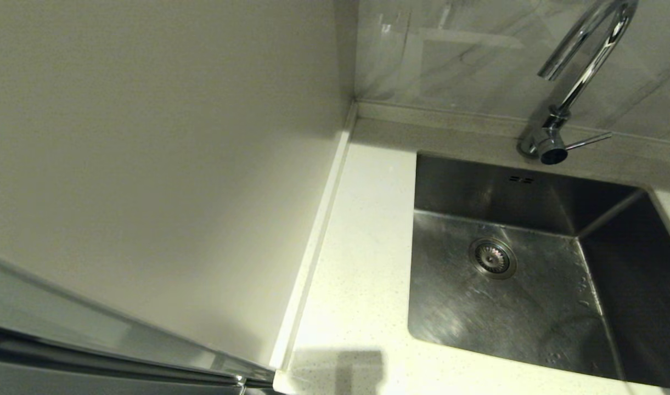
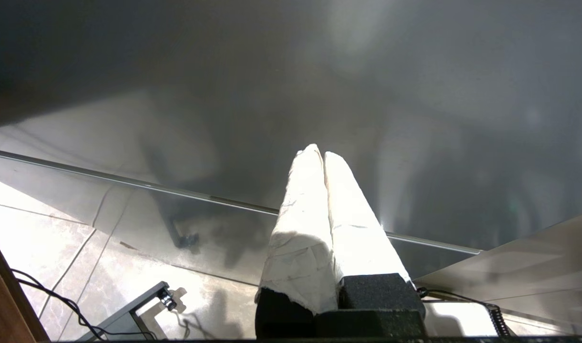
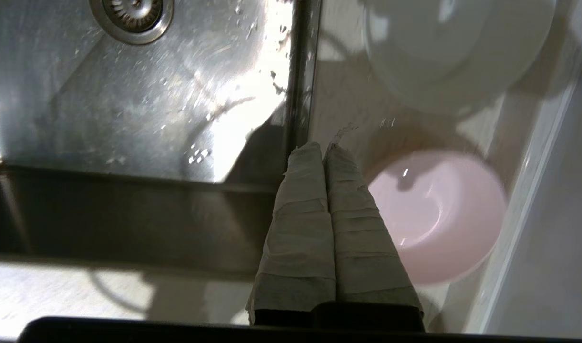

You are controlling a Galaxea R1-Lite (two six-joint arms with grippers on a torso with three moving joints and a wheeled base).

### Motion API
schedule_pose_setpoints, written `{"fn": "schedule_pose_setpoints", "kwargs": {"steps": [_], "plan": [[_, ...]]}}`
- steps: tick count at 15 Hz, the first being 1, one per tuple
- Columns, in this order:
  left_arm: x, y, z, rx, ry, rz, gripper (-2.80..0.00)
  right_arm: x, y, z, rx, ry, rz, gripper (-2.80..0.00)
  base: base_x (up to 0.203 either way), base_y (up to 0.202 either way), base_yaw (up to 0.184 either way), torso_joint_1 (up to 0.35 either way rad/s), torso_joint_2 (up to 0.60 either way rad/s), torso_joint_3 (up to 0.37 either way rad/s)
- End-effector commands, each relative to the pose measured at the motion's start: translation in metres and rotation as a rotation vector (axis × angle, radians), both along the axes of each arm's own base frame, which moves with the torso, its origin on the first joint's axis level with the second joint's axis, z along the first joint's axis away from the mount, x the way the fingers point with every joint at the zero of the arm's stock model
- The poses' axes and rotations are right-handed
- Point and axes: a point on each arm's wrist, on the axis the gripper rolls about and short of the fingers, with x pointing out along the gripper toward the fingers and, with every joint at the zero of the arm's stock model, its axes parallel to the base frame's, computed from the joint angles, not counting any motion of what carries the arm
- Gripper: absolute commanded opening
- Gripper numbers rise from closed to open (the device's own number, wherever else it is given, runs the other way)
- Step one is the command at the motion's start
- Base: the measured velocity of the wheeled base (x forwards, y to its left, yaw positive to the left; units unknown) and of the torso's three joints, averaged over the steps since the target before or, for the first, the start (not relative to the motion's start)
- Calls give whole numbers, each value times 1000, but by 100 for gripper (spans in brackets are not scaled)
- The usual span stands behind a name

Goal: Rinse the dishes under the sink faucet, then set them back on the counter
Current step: Put a bowl into the sink

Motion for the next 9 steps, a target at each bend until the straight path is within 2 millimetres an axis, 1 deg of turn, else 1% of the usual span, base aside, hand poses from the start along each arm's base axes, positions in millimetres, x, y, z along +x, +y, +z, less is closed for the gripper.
{"fn": "schedule_pose_setpoints", "kwargs": {"steps": [1, 4, 6, 9], "plan": [[0, 0, 0, 0, -3, -1, -280, 12, -1, -2, -20, -13, 34, -280, 0, 0, 0, 0, 0, 0], [0, 0, 0, -1, -3, 1, -280, 30, -3, -9, -61, 15, 53, -280, 0, 0, 0, 0, 0, 0], [0, 0, 0, 0, -3, 1, -280, 41, -10, -18, -76, 31, 47, -280, 0, 0, 0, 0, 0, 0], [0, 0, 0, 1, -3, 1, -280, 49, -21, -29, -77, 44, 34, -280, 0, 0, 0, 0, 0, 0]]}}
